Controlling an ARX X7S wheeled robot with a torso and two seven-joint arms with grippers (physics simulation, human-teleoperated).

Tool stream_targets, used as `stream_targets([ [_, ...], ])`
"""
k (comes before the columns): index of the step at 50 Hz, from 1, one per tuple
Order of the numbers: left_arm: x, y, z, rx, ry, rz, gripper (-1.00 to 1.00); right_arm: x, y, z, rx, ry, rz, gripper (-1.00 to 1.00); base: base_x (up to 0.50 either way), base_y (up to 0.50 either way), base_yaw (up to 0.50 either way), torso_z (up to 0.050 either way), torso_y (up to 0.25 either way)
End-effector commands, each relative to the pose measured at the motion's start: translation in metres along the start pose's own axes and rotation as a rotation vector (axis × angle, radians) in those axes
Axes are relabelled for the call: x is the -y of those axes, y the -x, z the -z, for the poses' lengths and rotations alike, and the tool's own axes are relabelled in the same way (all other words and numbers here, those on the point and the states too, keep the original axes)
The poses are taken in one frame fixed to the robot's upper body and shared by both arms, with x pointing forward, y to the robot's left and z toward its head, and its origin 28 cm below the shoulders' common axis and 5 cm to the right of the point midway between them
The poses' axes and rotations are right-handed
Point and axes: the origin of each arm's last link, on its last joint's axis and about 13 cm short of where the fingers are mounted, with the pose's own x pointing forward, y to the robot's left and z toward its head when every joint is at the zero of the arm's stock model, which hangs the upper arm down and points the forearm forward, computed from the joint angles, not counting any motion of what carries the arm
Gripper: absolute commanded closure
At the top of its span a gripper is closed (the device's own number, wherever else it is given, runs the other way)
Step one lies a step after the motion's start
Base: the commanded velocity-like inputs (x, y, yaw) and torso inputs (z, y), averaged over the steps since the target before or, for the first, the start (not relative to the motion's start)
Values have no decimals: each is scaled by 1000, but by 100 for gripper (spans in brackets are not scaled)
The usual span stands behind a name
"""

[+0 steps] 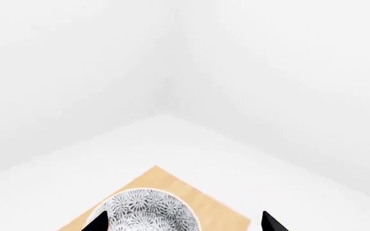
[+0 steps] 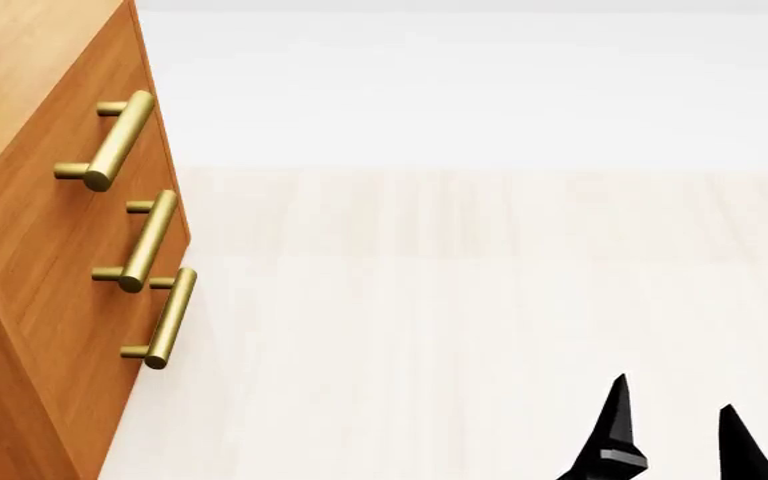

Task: Put the bowl on top of the cabinet.

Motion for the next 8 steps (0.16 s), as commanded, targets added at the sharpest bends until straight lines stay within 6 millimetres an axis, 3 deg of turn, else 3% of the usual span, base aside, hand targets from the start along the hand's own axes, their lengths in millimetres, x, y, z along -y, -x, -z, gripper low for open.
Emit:
stream_targets([
  [1,10,13,2,75,-92,10,-100,0,0,-1,2,-3,-1,-100,0,0,0,0,0],
  [8,18,30,6,124,-146,64,-100,-1,0,1,-3,2,-7,-100,0,0,0,0,0],
])
